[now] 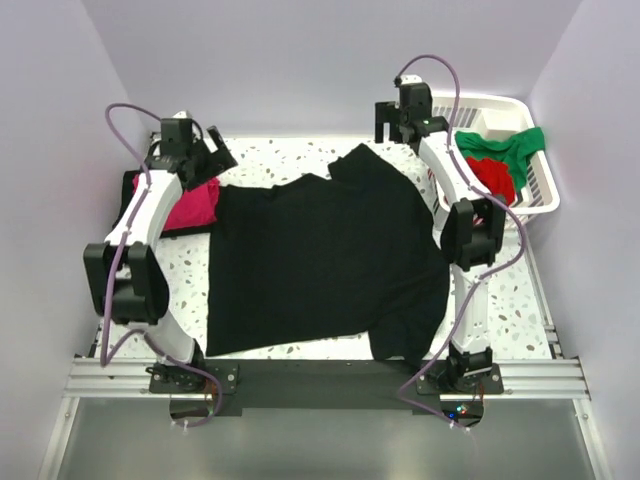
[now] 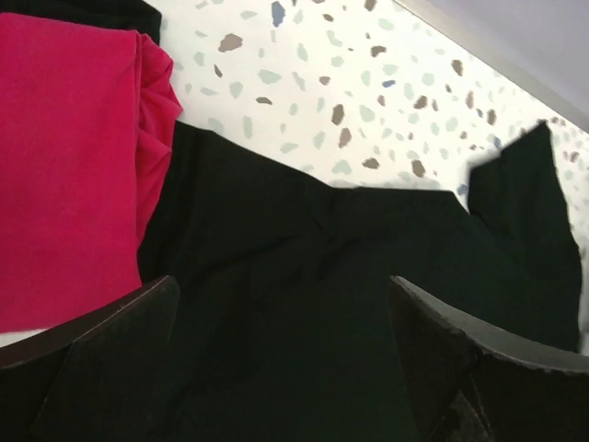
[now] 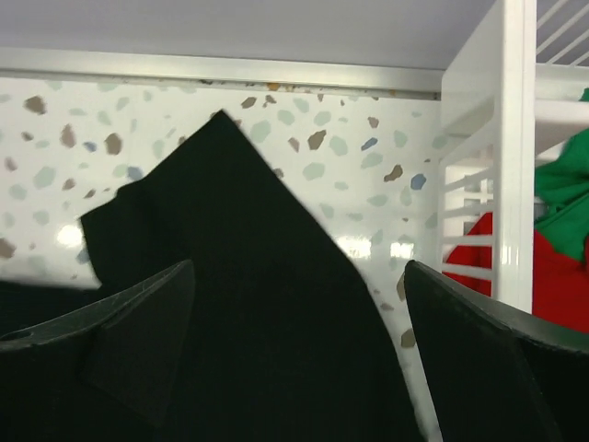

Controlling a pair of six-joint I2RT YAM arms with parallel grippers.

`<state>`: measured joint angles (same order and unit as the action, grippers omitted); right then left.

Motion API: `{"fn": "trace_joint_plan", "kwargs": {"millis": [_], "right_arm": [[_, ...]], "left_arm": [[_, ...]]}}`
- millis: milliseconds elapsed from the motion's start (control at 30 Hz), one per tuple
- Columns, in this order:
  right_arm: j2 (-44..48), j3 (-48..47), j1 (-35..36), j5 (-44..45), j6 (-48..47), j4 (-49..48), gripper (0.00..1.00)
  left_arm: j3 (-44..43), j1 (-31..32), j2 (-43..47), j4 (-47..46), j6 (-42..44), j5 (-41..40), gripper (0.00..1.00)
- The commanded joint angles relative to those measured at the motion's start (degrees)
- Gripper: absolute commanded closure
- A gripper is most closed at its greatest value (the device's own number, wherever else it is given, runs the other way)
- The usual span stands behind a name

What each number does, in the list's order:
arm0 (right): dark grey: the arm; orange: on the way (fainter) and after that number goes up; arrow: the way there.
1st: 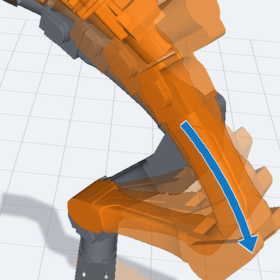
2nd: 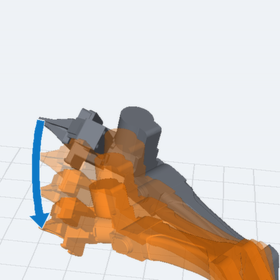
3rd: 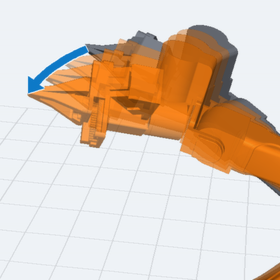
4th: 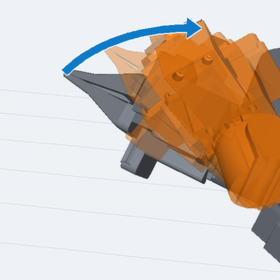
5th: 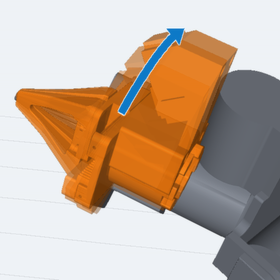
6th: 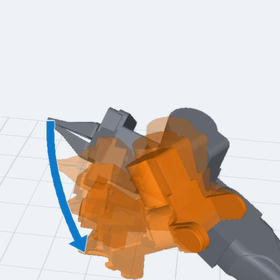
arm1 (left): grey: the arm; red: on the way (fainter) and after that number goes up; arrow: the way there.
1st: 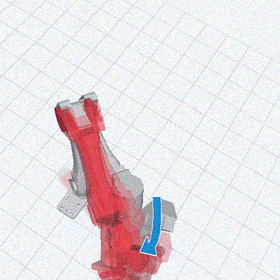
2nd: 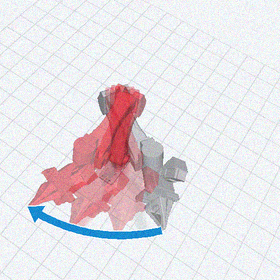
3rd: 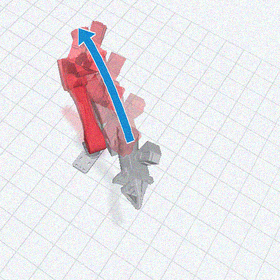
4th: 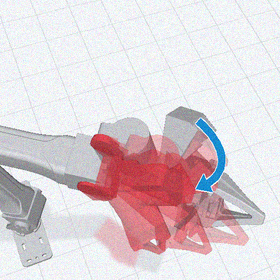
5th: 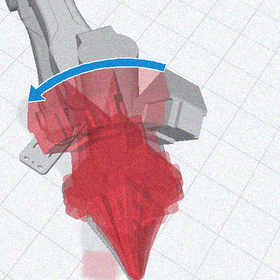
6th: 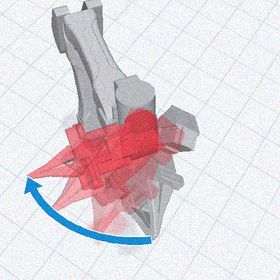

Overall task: Fold and stack the t-shirts
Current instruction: Flatten the tshirt out

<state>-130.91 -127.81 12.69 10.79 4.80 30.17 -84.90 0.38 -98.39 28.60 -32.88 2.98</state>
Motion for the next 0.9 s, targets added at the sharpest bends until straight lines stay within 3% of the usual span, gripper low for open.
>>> {"fn": "trace_joint_plan", "kwargs": {"millis": [0,167,533,700,867], "right_arm": [[15.41,3.78,0.50,-4.36,2.84,-3.64,0.01],[24.37,15.55,2.68,-8.76,3.99,-0.30,0.01],[38.53,49.37,5.94,-13.86,12.42,0.77,0.01],[41.35,58.97,6.03,-12.47,13.31,-0.64,0.01],[39.25,61.71,6.03,-12.45,13.75,-1.08,0.01]], "left_arm": [[6.38,-0.03,8.47,-3.46,1.68,3.43,0.00],[18.96,3.13,13.92,-5.75,0.02,3.52,0.00],[26.80,9.29,9.63,-4.77,-1.39,5.45,0.00],[30.32,9.29,5.50,-10.48,-1.57,8.88,0.00],[28.48,9.29,1.10,-11.46,-0.43,9.06,0.00]]}}
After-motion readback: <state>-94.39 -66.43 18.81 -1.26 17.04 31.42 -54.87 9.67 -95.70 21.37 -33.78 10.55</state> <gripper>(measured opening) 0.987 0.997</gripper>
